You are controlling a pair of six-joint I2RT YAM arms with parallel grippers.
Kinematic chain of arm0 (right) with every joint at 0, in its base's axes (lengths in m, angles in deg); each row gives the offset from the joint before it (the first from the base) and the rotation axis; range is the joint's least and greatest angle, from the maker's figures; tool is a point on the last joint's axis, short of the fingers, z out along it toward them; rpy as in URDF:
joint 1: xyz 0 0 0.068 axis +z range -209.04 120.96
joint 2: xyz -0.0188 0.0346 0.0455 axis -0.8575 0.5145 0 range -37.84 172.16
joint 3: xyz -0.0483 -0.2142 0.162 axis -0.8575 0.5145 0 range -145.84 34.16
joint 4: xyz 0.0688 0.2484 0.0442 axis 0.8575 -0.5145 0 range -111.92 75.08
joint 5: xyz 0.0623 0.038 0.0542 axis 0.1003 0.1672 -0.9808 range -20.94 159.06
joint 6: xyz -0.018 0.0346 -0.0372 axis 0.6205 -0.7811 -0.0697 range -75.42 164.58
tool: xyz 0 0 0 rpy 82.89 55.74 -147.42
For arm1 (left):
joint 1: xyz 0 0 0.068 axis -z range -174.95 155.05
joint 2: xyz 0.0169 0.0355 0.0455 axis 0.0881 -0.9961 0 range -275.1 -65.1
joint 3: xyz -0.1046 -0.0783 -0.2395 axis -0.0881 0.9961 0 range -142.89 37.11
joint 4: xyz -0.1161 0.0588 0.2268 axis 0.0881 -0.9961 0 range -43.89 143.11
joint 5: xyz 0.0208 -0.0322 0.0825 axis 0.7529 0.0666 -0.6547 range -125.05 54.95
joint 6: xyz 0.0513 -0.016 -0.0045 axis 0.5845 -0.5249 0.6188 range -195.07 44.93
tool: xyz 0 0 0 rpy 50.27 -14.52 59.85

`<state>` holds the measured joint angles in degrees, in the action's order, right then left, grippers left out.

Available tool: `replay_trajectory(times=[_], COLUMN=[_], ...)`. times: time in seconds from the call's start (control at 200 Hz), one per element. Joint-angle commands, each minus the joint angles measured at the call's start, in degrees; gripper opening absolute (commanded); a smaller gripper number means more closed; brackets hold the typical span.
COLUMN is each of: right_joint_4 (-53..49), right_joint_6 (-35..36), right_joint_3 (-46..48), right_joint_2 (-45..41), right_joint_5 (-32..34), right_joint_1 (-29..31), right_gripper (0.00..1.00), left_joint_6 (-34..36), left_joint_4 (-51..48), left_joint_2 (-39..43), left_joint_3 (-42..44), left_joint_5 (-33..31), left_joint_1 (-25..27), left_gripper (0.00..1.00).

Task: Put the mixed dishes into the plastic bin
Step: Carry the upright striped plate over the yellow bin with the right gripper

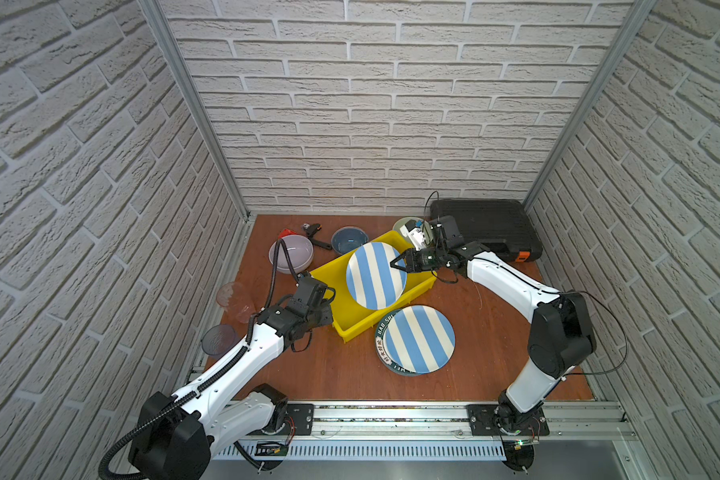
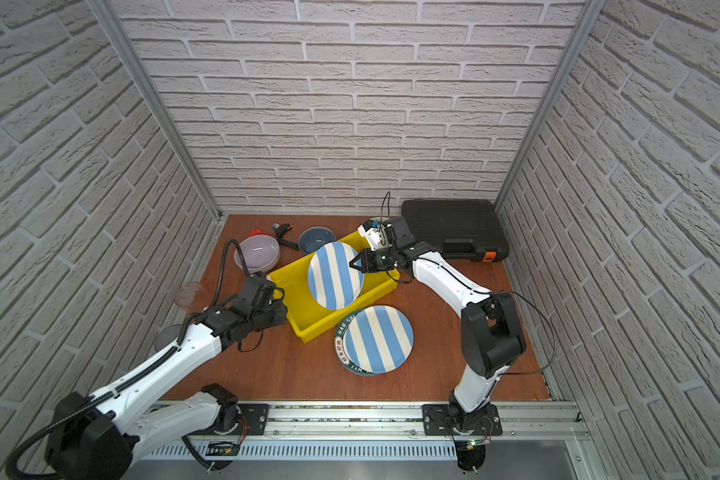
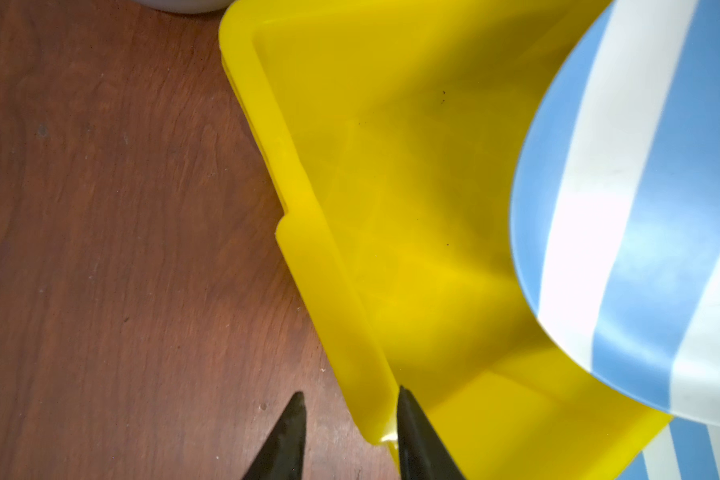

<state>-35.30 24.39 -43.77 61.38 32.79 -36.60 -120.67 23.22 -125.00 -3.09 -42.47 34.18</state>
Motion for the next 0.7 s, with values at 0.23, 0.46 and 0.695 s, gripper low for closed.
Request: replay_trajectory(times=[0.23,0.46,0.695], right_joint_4=[5.8,6.5,6.1], right_joint_6=[-1.3,-2.0,-2.4], right_joint_3=[-2.5,-2.8,-4.4], right_joint_2=[6.1,9.8,12.8], right_joint_5=[-4.9,-5.9,-6.4], right_joint_1=[1.7,2.8,3.6], right_gripper=[0.06,0.06,0.06], left_joint_6=[0.5,0.2,0.1], left_joint_4=[5.3,6.2,6.6], left_joint_2=[-1.5,-2.2,-2.3], left_joint_3=[2.1,2.6,2.8], left_joint_5=[2.2,2.6,2.6], left_joint_1=[-0.5,-0.6,-0.7], left_gripper=[0.36,0.36,0.35])
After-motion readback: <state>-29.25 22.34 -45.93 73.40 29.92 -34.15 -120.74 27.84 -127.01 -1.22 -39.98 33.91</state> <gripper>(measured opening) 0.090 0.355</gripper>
